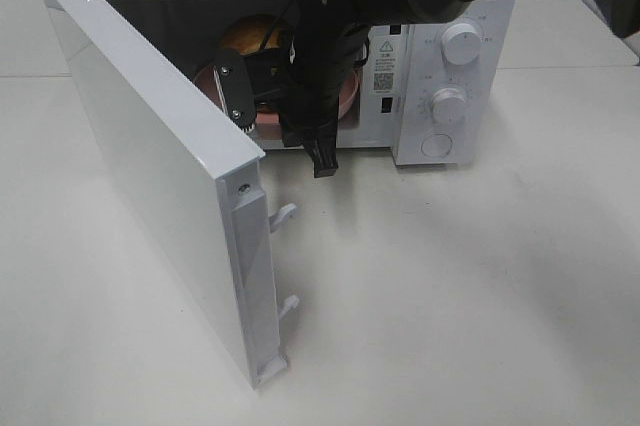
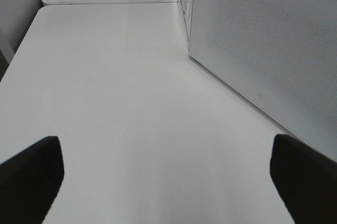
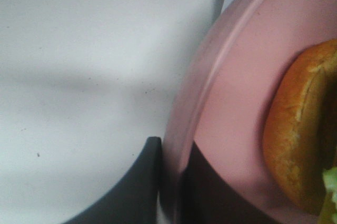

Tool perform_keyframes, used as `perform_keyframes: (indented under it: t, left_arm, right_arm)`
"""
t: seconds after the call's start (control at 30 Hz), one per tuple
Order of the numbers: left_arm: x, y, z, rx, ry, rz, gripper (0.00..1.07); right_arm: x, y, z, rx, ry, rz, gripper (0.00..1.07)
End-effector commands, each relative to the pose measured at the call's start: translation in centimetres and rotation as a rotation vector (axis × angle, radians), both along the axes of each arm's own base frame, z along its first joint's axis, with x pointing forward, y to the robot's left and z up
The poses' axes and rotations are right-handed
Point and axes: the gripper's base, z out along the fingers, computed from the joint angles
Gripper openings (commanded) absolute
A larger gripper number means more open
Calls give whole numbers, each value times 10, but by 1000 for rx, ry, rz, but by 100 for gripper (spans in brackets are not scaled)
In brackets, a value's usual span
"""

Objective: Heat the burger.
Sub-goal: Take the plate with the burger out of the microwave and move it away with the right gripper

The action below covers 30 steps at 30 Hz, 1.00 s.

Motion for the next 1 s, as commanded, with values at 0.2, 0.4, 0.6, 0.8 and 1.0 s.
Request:
perform_keyframes:
  t: [0.2,0.4,0.6,0.8,1.0]
  left_arm:
    - [-3,0,-1,-4,-22,5,101]
    - [-3,0,-1,-4,-22,5,101]
    - [-3,0,-1,-4,-22,5,101]
    - [-3,0,-1,-4,-22,5,101]
    - [-3,0,-1,-4,-22,5,101]
  right_arm:
    - [-10,-7,24,21,-45,16,0]
    - [-18,-13,35,32,-84,46,0]
    - [-24,-18,39,42,-107,53,0]
    - [-29,-23,45,42,-126,60,0]
    - [-30,-24,48,48,-132,59,0]
